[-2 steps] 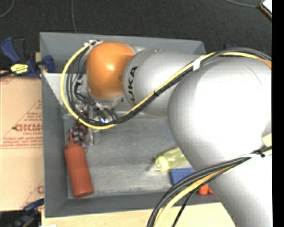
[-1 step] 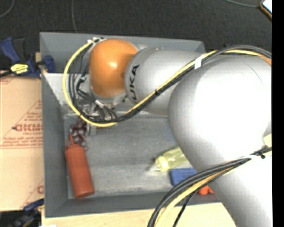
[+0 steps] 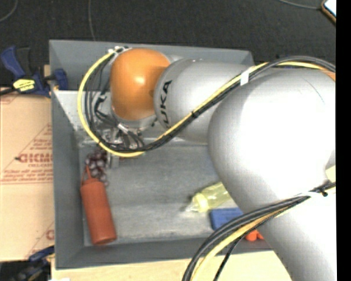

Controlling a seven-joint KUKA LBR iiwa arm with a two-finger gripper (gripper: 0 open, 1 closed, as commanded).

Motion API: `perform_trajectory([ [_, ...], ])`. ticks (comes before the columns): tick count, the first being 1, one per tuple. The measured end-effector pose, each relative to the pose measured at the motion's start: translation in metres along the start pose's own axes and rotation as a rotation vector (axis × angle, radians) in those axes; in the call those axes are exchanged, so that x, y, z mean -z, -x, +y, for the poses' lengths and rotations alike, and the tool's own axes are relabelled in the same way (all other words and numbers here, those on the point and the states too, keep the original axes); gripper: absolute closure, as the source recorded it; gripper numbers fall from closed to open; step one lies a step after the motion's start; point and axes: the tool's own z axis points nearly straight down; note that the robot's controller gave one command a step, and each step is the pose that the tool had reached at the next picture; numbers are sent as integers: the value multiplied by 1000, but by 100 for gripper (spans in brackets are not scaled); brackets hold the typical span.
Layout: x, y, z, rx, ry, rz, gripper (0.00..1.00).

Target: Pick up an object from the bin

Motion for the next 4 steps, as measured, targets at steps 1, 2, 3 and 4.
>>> perform_trajectory([
  [1,13,-1,0,0,0,3,100],
  [2,27,0,-1,-1,1,0,100],
  [3,33,0,-1,-2,2,-2,100],
  [4,52,0,-1,-2,2,0,100],
])
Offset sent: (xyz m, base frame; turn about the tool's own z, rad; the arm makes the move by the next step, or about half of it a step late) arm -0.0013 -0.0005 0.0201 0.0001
